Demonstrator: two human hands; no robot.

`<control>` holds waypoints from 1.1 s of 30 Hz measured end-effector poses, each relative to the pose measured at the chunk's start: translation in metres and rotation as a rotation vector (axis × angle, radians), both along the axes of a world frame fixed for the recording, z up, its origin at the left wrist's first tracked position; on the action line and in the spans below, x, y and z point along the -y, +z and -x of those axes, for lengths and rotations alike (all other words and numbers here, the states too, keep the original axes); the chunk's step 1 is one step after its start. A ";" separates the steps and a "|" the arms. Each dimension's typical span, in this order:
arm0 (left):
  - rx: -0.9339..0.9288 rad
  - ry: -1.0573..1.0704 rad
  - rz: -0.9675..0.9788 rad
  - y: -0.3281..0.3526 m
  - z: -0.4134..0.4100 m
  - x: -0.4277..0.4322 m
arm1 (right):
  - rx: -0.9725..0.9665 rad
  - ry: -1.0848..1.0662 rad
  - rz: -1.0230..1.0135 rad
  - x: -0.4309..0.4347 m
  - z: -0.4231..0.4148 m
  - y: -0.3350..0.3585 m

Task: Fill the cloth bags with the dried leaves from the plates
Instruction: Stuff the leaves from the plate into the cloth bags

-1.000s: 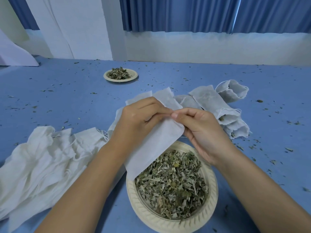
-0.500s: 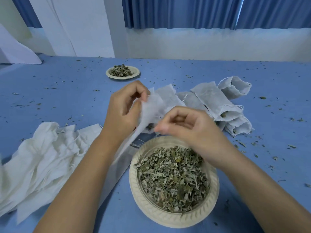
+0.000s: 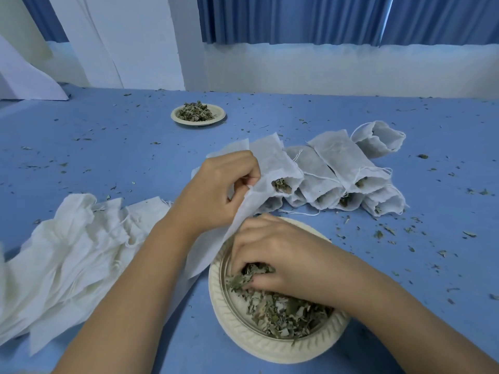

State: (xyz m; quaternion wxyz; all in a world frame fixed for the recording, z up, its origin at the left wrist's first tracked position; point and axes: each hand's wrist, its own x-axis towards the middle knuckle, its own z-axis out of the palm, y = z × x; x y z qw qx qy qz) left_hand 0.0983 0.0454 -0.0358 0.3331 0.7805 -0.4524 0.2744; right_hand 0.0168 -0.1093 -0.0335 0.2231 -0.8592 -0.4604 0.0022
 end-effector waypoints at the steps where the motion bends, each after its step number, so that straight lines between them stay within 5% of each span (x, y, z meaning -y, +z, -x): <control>1: -0.004 0.002 -0.020 -0.001 -0.002 -0.001 | -0.032 0.008 -0.068 0.004 -0.001 0.005; 11: -0.008 -0.042 0.026 -0.003 0.007 0.008 | -0.348 -0.351 -1.058 0.039 -0.018 0.025; 20: 0.107 0.036 0.130 -0.001 0.015 0.014 | -0.322 -0.532 -0.933 0.027 -0.019 0.005; 25: 0.186 0.047 0.121 0.001 0.013 0.011 | 0.055 -0.375 -0.459 0.026 -0.018 0.009; 27: 0.207 0.018 0.089 0.002 0.013 0.010 | 0.032 -0.269 -0.338 0.026 -0.019 0.010; 33: 0.255 -0.008 0.061 0.004 0.013 0.009 | -0.295 -0.261 -0.640 0.033 -0.019 0.016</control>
